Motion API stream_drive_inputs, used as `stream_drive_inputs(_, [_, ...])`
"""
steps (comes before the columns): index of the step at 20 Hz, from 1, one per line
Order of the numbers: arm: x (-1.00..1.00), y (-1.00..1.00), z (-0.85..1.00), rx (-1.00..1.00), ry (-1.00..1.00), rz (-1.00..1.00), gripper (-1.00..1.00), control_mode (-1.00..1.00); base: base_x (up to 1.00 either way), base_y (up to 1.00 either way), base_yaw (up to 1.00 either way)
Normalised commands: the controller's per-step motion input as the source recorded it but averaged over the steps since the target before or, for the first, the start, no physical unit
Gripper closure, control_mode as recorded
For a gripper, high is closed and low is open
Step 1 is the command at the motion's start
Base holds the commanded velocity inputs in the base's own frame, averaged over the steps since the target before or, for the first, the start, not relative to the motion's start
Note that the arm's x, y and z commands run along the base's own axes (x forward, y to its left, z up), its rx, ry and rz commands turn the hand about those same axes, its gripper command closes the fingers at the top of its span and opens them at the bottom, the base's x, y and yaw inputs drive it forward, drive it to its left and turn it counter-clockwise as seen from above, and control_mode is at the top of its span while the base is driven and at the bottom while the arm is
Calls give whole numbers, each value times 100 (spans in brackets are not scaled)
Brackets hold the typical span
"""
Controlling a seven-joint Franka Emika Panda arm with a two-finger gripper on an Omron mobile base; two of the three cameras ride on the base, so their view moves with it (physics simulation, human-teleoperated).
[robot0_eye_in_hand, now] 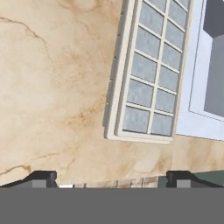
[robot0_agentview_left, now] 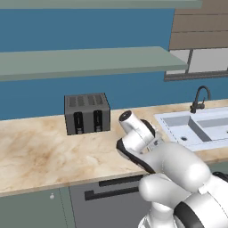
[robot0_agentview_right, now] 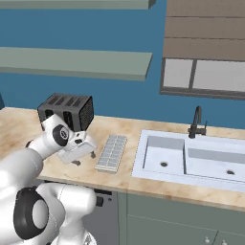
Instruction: The ice cube tray has been filled with water. Take the tray and place it in the freezer to make ice. Close the freezer door after placing the tray.
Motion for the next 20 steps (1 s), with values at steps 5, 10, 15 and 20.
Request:
stream_drive_inputs(5, [28,0,-7,0,0,-6,-100,-100,0,0,0])
stream_drive_inputs(10, [24,-2,0,0,1,-5,-100,-100,0,0,0])
stream_drive_inputs(15, [27,0,0,0,4,-1,-100,-100,0,0,0])
stream_drive_inputs(20, [25,0,-7,-1,0,0,-100,-100,0,0,0])
